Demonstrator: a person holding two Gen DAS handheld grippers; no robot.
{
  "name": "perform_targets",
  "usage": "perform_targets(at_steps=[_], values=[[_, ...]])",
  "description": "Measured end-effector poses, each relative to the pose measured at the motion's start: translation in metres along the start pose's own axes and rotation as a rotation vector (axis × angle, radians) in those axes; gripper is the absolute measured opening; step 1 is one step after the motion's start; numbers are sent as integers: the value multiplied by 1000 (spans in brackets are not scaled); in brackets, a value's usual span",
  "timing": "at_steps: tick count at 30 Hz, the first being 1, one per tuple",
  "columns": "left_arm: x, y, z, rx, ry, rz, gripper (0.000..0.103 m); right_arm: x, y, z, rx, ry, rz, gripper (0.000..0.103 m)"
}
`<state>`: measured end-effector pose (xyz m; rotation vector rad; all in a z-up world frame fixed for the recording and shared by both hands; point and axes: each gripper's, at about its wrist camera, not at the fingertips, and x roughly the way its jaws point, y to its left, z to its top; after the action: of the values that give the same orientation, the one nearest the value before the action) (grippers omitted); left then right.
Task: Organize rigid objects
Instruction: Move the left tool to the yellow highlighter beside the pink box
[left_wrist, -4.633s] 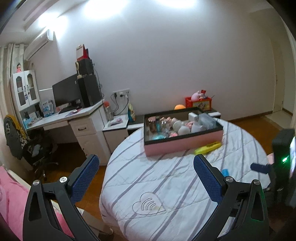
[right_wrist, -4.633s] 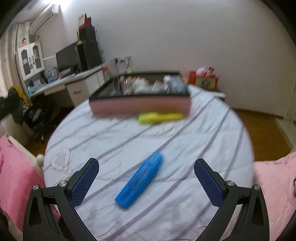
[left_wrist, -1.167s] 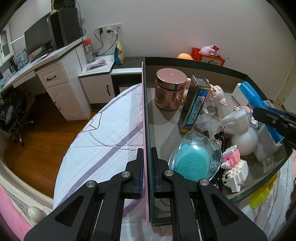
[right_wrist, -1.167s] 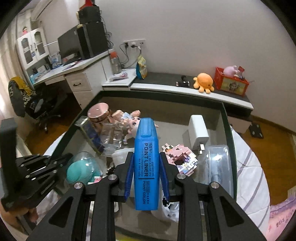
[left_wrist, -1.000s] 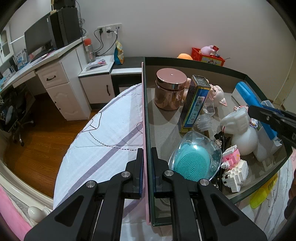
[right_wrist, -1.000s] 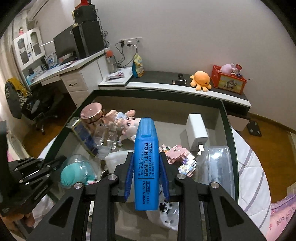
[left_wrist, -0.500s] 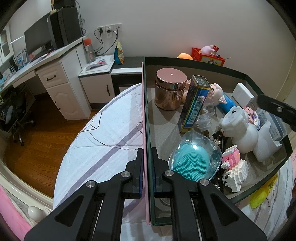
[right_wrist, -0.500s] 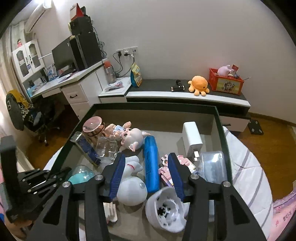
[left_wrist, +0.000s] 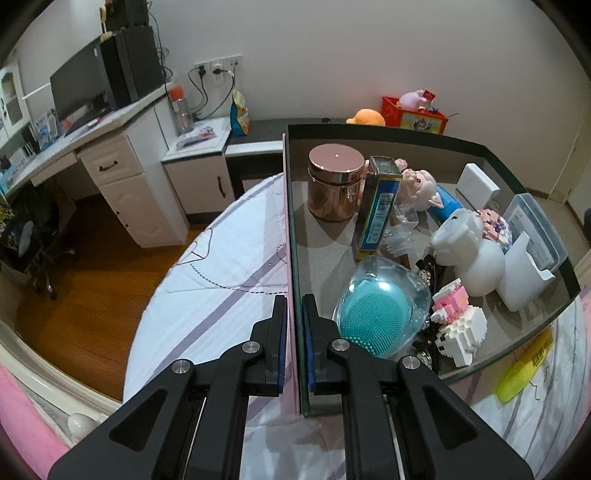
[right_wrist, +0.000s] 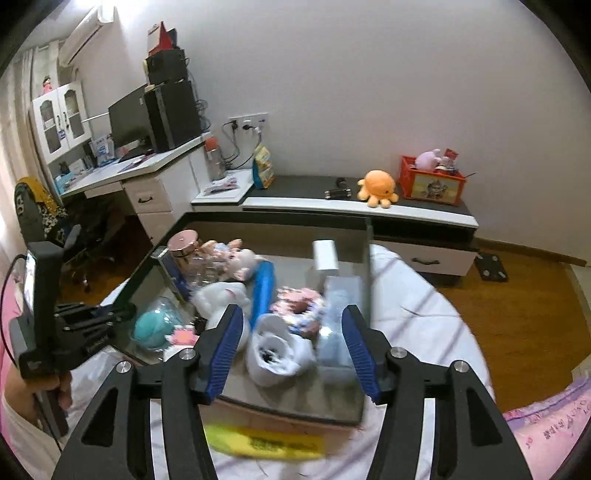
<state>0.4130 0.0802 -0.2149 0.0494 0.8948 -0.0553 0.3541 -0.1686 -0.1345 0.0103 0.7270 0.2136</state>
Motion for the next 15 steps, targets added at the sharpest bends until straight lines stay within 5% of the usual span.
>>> perform_targets(at_steps=[1, 6, 10, 12, 15], values=[[-3, 0, -1, -6, 0, -3, 14, -1, -3, -2, 2, 1, -6, 58], [-33, -2, -11, 0, -66, 29, 71, -15, -20, -20, 24, 1, -31, 63], [-64, -14, -26, 24, -123, 32, 79, -32, -37, -40, 42, -15, -71, 76], [-80, -28, -35, 58, -150, 23, 90, -41, -47, -48, 56, -26, -86, 80], [-95, -57, -50, 127, -166, -38, 94, -50, -59, -60, 75, -27, -100, 80]])
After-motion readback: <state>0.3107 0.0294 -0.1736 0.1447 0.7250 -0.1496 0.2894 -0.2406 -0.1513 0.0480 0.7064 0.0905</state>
